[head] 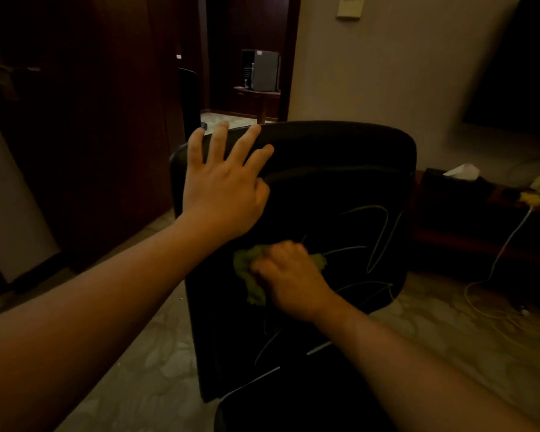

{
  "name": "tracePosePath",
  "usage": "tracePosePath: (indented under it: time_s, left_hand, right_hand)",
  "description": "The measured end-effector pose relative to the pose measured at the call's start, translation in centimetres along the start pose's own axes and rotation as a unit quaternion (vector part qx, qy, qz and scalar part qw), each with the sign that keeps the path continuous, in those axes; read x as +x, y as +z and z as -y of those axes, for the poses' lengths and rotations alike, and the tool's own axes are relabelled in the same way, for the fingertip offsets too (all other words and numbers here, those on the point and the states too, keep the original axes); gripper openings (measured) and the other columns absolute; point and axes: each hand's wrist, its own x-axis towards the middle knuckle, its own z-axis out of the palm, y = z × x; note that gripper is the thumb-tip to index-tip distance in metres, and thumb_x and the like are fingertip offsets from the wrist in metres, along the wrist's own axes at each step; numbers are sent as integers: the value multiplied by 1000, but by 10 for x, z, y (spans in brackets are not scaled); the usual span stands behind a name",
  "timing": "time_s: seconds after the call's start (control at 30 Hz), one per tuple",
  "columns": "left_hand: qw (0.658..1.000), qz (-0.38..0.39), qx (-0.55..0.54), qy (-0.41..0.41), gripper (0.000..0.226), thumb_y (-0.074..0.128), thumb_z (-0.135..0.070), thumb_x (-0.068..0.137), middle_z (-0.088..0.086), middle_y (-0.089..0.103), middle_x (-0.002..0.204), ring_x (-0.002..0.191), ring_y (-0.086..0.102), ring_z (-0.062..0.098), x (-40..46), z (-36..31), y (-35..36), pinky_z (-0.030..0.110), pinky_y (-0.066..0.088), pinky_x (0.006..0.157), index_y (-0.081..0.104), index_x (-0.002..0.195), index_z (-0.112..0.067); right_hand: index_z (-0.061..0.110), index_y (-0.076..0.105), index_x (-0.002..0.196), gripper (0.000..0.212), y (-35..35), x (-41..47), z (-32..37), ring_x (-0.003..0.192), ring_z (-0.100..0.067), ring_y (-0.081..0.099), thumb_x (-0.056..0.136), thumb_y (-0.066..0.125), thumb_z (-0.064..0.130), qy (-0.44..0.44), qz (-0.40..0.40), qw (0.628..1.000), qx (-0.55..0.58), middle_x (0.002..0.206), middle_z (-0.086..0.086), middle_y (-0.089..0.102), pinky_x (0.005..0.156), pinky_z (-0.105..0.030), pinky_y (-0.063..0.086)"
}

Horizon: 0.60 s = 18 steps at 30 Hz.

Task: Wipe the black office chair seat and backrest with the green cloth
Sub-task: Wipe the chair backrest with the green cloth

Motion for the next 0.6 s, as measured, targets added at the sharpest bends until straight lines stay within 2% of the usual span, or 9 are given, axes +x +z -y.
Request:
tracePosePath:
  time_s: [0.07, 0.17, 0.2, 0.23, 0.27, 0.33, 0.4, 0.5, 0.6]
  left_hand:
    - [1000, -1, 3, 0, 59, 29, -53, 97, 1, 20, 168, 153, 10, 38, 0, -2, 1, 62, 6, 120, 32, 153, -38]
    - [1000, 3, -13, 6, 56, 30, -53, 98, 0, 19, 168, 154, 8, 37, 3, -3, 2, 62, 3, 121, 33, 153, -42]
    - [1000, 1, -18, 10, 54, 30, -52, 98, 1, 19, 168, 154, 7, 36, 4, -6, 2, 62, 1, 121, 35, 152, -43]
    - [1000, 0, -24, 18, 53, 31, -51, 98, 2, 20, 168, 155, 6, 35, 5, -10, 3, 62, -1, 121, 38, 150, -43]
    - [999, 1, -33, 33, 52, 32, -50, 98, 3, 21, 168, 155, 5, 34, 6, -15, 4, 61, -3, 122, 42, 148, -41]
    - [994, 22, -57, 87, 53, 35, -45, 99, 2, 26, 166, 156, 4, 32, 13, -30, 8, 55, -6, 124, 43, 150, -35]
    - [988, 40, -72, 133, 55, 37, -41, 100, 1, 32, 164, 156, 7, 29, 22, -47, 14, 49, -4, 124, 40, 153, -30]
    - [985, 46, -90, 137, 55, 40, -37, 99, 6, 39, 160, 150, 25, 29, 30, -66, 19, 46, 16, 122, 42, 153, -27]
    - [986, 50, -98, 121, 56, 43, -35, 96, 8, 39, 158, 138, 33, 30, 31, -78, 22, 46, 31, 113, 44, 151, -25]
  right_hand:
    - [19, 60, 96, 17, -17, 14, -38, 77, -35, 53, 84, 51, 27, 142, -69, 987, -43, 91, -11, 57, 64, -43, 43]
    - [15, 59, 102, 25, -43, 20, -88, 91, -34, 50, 90, 40, 28, 401, -177, 898, -37, 102, -13, 54, 77, -48, 44]
    - [14, 58, 104, 26, -44, 19, -93, 94, -33, 48, 91, 38, 27, 449, -200, 870, -22, 105, -13, 53, 80, -47, 43]
    - [13, 58, 102, 25, -42, 20, -89, 94, -33, 48, 91, 39, 25, 462, -211, 861, -14, 104, -13, 53, 80, -46, 42]
    - [12, 59, 98, 21, -36, 22, -77, 90, -34, 49, 89, 43, 22, 443, -197, 874, -22, 99, -14, 55, 75, -46, 42]
    - [13, 60, 84, 8, -11, 14, -39, 76, -37, 54, 77, 57, 15, 324, -97, 940, -43, 83, -15, 58, 60, -42, 39]
    - [16, 60, 85, 18, 14, -12, 1, 71, -34, 55, 69, 69, 14, 174, 6, 985, -5, 79, -11, 57, 58, -36, 32]
    - [19, 54, 106, 26, 20, -36, 1, 80, -26, 45, 81, 60, 20, 57, -5, 998, 41, 94, -3, 48, 66, -35, 27]
    - [20, 55, 103, 23, 3, -26, -44, 75, -28, 46, 81, 53, 25, 95, -38, 995, 1, 88, -6, 55, 61, -35, 29]
